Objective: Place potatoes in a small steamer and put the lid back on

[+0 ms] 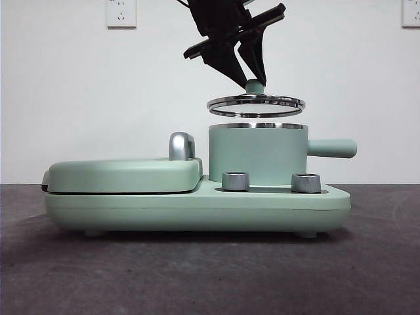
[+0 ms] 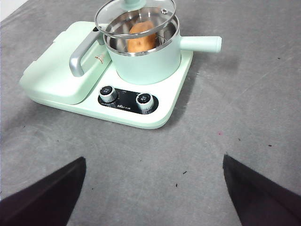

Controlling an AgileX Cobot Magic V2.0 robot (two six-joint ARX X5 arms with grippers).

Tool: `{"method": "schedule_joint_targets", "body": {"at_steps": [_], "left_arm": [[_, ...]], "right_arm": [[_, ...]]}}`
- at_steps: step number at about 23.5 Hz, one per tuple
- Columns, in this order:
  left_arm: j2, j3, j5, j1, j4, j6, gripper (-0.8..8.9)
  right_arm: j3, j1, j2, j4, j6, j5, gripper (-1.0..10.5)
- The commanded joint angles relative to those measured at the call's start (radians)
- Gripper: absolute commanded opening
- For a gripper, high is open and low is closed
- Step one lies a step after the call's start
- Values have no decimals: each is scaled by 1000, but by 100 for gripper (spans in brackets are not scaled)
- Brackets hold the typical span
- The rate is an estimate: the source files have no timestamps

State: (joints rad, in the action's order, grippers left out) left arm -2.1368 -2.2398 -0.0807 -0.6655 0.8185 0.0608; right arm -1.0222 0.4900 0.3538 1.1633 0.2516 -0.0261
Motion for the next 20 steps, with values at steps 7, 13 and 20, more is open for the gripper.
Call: {"method": "schedule_joint_targets", "body": {"at_steps": [7,13,20], "left_arm": [[-43,-39,-1,-12,-4,37,21],[-45,-39,-1,-16,-4,35,22],[-49,-39,24,-32,-32,-1,20]], "right_arm": [[-6,5,2,-11,11,-1,465],[-6,5,2,-11,11,-1,465],[-6,5,2,-10,11,-1,465]]}}
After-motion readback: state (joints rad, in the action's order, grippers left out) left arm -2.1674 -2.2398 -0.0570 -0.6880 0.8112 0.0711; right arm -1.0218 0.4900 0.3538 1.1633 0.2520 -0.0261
